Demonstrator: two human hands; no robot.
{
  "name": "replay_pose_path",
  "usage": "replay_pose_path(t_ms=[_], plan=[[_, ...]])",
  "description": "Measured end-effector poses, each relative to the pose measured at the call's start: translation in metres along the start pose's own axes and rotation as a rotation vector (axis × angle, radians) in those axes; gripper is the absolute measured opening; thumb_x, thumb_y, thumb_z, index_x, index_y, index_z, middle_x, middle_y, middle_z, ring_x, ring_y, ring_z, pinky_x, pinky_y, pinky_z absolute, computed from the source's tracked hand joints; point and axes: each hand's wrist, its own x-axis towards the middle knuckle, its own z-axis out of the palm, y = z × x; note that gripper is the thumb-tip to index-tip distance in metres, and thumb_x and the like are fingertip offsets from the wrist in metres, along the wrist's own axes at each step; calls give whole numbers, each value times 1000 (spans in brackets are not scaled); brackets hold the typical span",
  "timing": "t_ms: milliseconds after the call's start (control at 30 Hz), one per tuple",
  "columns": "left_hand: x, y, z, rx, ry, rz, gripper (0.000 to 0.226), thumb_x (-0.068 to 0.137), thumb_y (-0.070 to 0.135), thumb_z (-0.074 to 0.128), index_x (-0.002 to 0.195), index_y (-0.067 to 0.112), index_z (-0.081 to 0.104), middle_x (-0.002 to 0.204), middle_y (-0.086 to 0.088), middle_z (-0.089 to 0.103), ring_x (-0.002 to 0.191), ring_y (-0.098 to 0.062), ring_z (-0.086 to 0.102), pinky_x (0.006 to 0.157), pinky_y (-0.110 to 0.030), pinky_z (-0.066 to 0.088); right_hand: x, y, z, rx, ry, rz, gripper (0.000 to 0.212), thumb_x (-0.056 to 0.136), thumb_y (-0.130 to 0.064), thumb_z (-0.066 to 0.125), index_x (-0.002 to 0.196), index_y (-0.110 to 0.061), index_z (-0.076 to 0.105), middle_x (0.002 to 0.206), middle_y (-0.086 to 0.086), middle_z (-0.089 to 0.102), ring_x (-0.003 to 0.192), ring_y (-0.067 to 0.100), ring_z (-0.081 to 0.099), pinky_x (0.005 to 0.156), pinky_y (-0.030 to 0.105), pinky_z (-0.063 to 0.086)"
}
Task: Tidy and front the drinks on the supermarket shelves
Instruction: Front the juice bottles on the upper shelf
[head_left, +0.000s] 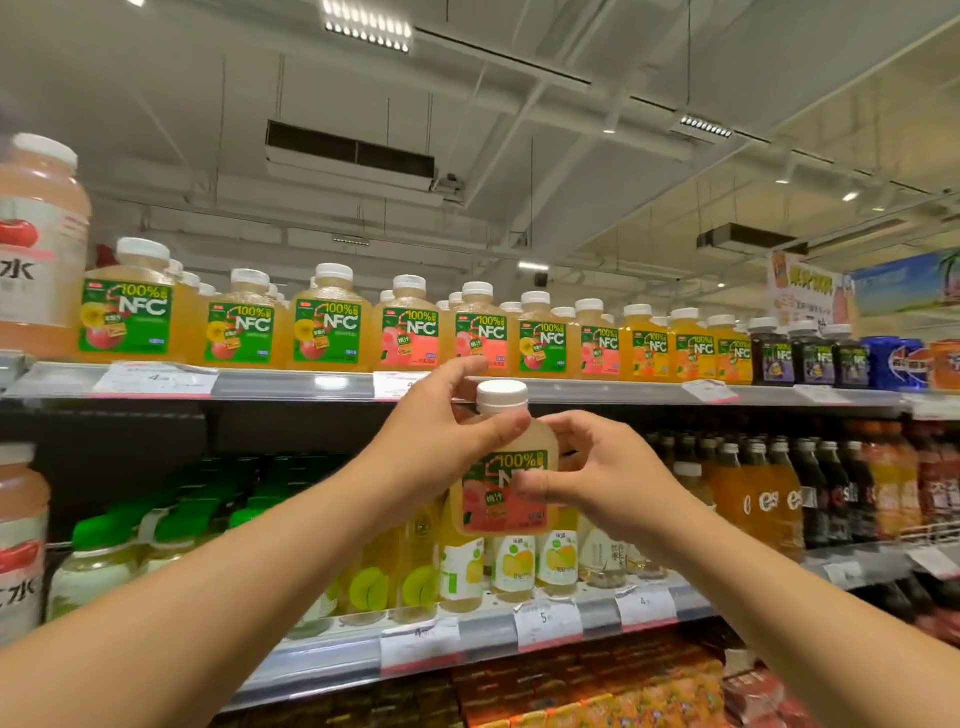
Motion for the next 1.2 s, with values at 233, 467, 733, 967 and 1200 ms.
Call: replay_pose_path(t_ms=[233, 467, 733, 967, 1200], plan=[[6, -14, 79, -30, -224, -138, 90, 59, 31, 92, 135, 30, 44, 116, 6, 66, 101, -10, 68, 83, -36, 58, -14, 49, -76, 92, 13, 59, 51, 59, -42, 90, 103, -31, 67, 95, -9, 74, 86, 11, 71, 68, 28, 57], [44, -6, 171, 8, -145, -103, 64, 53, 33, 91, 109, 32, 60, 104, 4, 71, 93, -16, 70, 76, -37, 59, -3, 87, -170, 96, -127, 90, 69, 54, -49, 89, 116, -34, 61, 108, -8, 71, 98, 11, 69, 82, 38, 59], [76, 8, 230, 6, -200, -78, 56, 62, 23, 90, 108, 32, 59, 99, 5, 73, 91, -14, 71, 75, -38, 60, 13, 98, -218, 142, -71, 57, 20, 80, -35, 79, 96, -27, 72, 92, -9, 76, 84, 8, 73, 69, 24, 56], [101, 26, 213, 204, -157, -5, 73, 60, 69, 75, 124, 44, 50, 107, 16, 66, 94, 1, 65, 74, -23, 57, 22, 110, -228, 210, -64, 110, 22, 79, -35, 79, 98, -27, 72, 91, -9, 76, 84, 7, 72, 67, 22, 54], [153, 32, 164, 931, 108, 267, 24, 90, 20, 59, 111, 16, 69, 90, 7, 65, 81, -10, 58, 74, -28, 49, 40, 123, -225, 200, -92, 115, 28, 77, -42, 78, 100, -29, 71, 91, -9, 76, 83, 6, 72, 71, 27, 52]])
